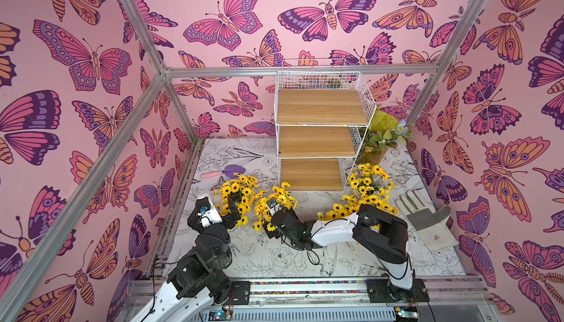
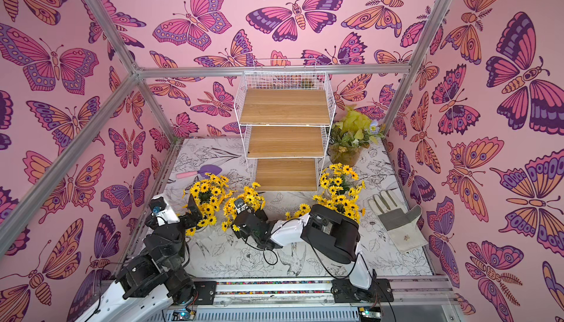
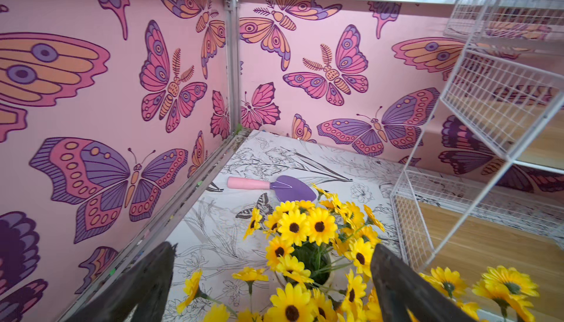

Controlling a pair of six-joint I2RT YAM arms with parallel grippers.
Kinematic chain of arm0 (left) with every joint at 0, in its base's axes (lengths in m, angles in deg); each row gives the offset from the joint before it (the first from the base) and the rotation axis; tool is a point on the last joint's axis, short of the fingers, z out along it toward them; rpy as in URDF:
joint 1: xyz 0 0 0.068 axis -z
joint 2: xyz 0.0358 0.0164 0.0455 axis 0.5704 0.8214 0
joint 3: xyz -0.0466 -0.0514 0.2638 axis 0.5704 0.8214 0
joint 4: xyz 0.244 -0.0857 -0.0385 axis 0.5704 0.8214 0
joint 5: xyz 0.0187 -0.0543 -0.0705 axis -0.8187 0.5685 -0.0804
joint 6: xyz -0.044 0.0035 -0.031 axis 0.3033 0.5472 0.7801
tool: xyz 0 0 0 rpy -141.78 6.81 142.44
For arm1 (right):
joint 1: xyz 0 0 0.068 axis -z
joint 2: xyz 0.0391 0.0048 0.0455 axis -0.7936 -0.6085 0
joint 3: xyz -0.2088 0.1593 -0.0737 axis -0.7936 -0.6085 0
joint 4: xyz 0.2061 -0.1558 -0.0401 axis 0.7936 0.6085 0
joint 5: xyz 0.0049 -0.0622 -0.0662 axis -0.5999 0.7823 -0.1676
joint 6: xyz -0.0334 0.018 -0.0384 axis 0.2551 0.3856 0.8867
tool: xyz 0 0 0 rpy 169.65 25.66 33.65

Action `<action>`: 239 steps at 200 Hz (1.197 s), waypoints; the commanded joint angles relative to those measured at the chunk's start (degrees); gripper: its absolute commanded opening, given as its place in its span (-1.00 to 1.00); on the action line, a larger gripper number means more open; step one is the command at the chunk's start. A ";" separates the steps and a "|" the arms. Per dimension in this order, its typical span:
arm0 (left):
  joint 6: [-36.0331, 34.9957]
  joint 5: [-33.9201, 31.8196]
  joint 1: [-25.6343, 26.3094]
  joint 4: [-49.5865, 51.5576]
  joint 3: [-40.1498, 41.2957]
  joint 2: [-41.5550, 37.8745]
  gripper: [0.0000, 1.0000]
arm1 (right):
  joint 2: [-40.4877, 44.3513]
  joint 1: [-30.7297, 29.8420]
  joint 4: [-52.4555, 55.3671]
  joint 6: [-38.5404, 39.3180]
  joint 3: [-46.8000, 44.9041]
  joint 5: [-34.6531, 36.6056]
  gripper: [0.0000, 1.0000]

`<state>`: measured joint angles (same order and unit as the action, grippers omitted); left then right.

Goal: Take the sunflower pots off the shelves
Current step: Place the sunflower pot at the center of the board.

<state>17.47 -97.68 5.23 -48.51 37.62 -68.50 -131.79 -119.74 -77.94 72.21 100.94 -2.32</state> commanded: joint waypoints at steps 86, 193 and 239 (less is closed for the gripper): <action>7.81 25.94 -33.33 -3.02 -8.93 16.45 0.99 | 11.31 -1.26 9.07 4.41 3.47 -0.73 0.98; 3.67 34.43 -51.65 -18.85 -2.46 30.90 0.99 | 38.90 -2.74 29.51 8.05 -0.02 6.50 0.98; 4.28 41.91 -59.28 -19.42 -5.97 42.35 0.99 | 48.87 -1.37 38.64 13.12 1.36 17.14 0.98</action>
<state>23.66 -60.45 -52.86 -64.75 33.45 -30.38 -87.15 -122.12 -47.28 81.76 101.42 6.77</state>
